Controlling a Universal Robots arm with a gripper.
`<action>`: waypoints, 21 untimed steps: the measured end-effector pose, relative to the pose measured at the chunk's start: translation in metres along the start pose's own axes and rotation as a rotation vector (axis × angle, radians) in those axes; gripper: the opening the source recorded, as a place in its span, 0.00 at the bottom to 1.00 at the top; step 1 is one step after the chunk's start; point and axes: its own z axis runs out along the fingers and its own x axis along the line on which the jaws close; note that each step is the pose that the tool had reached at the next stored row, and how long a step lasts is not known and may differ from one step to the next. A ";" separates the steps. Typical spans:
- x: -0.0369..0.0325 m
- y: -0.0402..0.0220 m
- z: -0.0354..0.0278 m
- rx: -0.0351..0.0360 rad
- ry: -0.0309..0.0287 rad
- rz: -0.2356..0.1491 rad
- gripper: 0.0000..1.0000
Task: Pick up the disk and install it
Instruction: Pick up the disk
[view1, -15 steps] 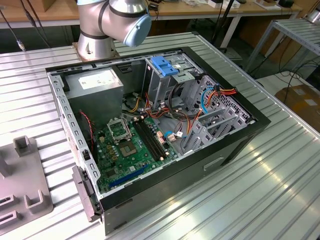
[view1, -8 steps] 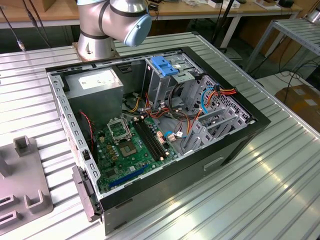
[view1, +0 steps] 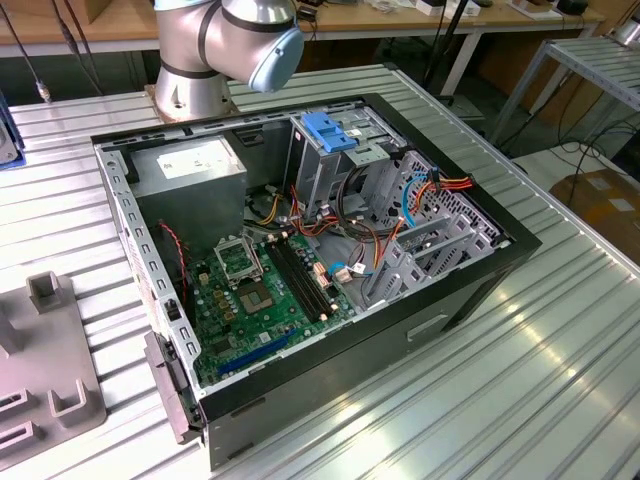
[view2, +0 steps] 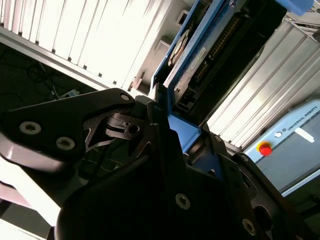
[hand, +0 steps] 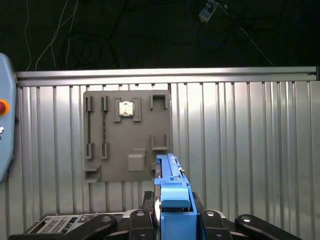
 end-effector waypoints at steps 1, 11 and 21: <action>-0.0001 -0.0027 0.0000 0.0000 0.0000 0.000 0.37; -0.0007 -0.0199 -0.0002 0.0000 0.0000 0.000 0.37; -0.0013 -0.0388 -0.0004 0.0000 0.0000 0.000 0.37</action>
